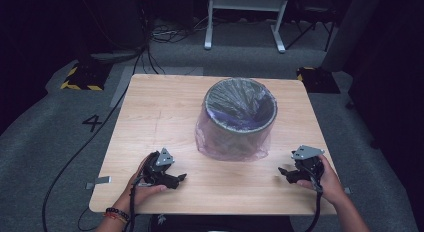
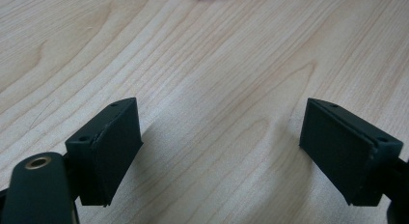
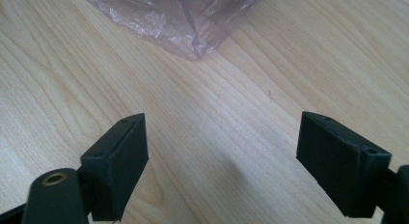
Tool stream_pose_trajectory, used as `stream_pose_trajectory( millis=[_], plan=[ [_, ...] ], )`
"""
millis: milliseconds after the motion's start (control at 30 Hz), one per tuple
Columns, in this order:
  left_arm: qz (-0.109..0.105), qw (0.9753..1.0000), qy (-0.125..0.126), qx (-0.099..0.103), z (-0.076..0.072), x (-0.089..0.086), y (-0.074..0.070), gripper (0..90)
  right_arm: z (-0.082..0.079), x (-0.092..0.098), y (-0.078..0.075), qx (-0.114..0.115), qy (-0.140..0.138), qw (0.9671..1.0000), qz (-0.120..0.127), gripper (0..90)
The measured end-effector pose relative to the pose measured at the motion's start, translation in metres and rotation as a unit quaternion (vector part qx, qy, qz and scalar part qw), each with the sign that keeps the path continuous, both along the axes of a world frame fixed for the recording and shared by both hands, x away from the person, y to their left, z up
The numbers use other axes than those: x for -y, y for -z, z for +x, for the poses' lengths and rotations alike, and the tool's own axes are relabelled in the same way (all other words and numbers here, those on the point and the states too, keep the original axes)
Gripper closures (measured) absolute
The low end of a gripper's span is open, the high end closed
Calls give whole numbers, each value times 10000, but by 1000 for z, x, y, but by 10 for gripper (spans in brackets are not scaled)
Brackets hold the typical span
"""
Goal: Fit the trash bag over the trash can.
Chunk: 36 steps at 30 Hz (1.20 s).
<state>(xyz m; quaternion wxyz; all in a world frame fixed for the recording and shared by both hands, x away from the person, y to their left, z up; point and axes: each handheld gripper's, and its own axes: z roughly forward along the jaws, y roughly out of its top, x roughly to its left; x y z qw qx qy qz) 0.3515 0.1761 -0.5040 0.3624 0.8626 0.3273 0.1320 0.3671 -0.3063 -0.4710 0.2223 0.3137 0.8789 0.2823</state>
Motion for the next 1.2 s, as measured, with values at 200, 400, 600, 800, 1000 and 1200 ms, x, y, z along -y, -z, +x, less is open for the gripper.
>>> stream_pose_trajectory(
  millis=[200,400,600,800,1000,1200],
  plan=[
    [1,10000,1,0,0,0,0,143,-4,6,7,-55,16,9999,127,189],
    [1,10000,0,1,0,0,0,143,-8,13,13,-137,64,9992,367,190],
    [0,10000,0,1,0,0,0,144,-14,21,20,-194,73,9980,597,189],
    [0,10000,0,1,0,0,0,144,-17,30,26,-265,187,9958,853,188],
    [4,10000,1,0,0,0,0,144,-21,41,31,-299,323,9924,1151,179],
    [1,10000,1,1,0,0,0,143,-26,51,33,-254,528,9911,1200,166]
  ],
)
